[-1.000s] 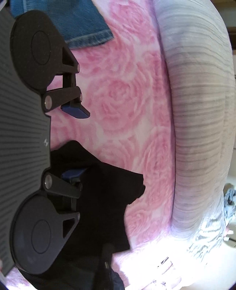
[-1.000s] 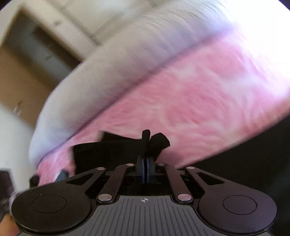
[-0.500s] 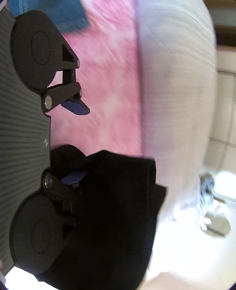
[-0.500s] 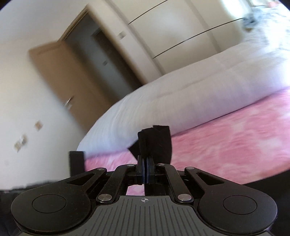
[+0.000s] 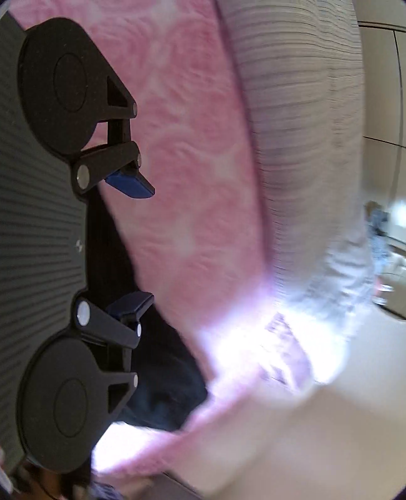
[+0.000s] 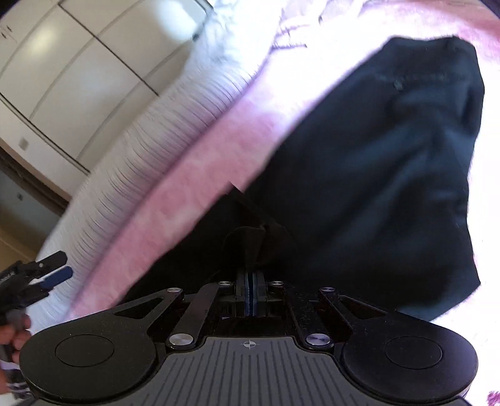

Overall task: Fold clothes
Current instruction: 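Lift and fold the trousers again with the right gripper toward the left gripper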

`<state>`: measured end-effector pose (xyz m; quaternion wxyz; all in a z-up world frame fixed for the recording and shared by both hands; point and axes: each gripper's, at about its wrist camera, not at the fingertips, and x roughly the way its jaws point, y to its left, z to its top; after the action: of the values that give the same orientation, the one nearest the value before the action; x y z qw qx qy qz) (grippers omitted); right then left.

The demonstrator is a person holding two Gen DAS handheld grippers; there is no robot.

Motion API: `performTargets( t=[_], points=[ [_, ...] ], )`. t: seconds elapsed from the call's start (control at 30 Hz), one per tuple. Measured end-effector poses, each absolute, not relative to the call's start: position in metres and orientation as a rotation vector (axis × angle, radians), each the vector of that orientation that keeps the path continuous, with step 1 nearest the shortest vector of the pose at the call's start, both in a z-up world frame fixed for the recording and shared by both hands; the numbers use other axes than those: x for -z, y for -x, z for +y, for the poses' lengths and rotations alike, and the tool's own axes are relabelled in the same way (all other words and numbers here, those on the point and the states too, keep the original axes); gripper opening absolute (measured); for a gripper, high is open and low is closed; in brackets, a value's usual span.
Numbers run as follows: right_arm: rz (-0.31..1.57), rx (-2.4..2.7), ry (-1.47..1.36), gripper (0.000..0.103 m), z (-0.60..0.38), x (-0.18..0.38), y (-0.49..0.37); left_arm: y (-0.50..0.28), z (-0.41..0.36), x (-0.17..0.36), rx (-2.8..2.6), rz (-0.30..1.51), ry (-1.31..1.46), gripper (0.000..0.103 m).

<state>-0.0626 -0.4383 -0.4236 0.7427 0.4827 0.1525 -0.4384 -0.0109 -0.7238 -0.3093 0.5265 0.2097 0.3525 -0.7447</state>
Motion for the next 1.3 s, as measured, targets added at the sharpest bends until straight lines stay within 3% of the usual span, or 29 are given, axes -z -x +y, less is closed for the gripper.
performTargets(
  t=[0.17, 0.33, 0.5, 0.63, 0.83, 1.07, 1.1, 1.17, 1.23, 1.3],
  points=[
    [0.314, 0.942, -1.12, 0.001, -0.442, 0.432, 0.073, 0.02, -0.704, 0.336, 1.75, 0.831, -0.699, 0.062],
    [0.247, 0.872, -1.099, 0.001, -0.443, 0.386, 0.059, -0.016, -0.675, 0.332, 1.633, 0.936, -0.631, 0.062],
    [0.29, 0.553, -0.809, 0.0, -0.411, 0.304, -0.037, -0.083, -0.644, 0.301, 1.408, 0.955, -0.525, 0.061],
    [0.403, 0.192, -0.555, 0.0, -0.327, 0.279, -0.137, -0.142, -0.598, 0.268, 1.239, 0.924, -0.449, 0.061],
    [0.565, -0.056, -0.384, 0.0, -0.226, 0.321, -0.259, -0.201, -0.52, 0.256, 1.066, 0.91, -0.399, 0.061],
    [0.745, -0.135, -0.324, 0.001, -0.186, 0.379, -0.335, -0.222, -0.469, 0.262, 1.018, 0.945, -0.297, 0.062],
    [0.771, -0.14, -0.326, 0.004, -0.186, 0.385, -0.339, -0.221, -0.467, 0.267, 1.021, 0.962, -0.29, 0.062],
    [0.795, -0.122, -0.313, 0.023, -0.194, 0.388, -0.332, -0.218, -0.464, 0.279, 1.022, 0.999, -0.276, 0.062],
    [0.808, -0.112, -0.317, 0.055, -0.195, 0.385, -0.314, -0.216, -0.459, 0.293, 1.03, 1.046, -0.261, 0.062],
    [0.832, -0.068, -0.332, 0.058, -0.197, 0.38, -0.284, -0.212, -0.457, 0.312, 1.028, 1.109, -0.252, 0.062]
  ],
)
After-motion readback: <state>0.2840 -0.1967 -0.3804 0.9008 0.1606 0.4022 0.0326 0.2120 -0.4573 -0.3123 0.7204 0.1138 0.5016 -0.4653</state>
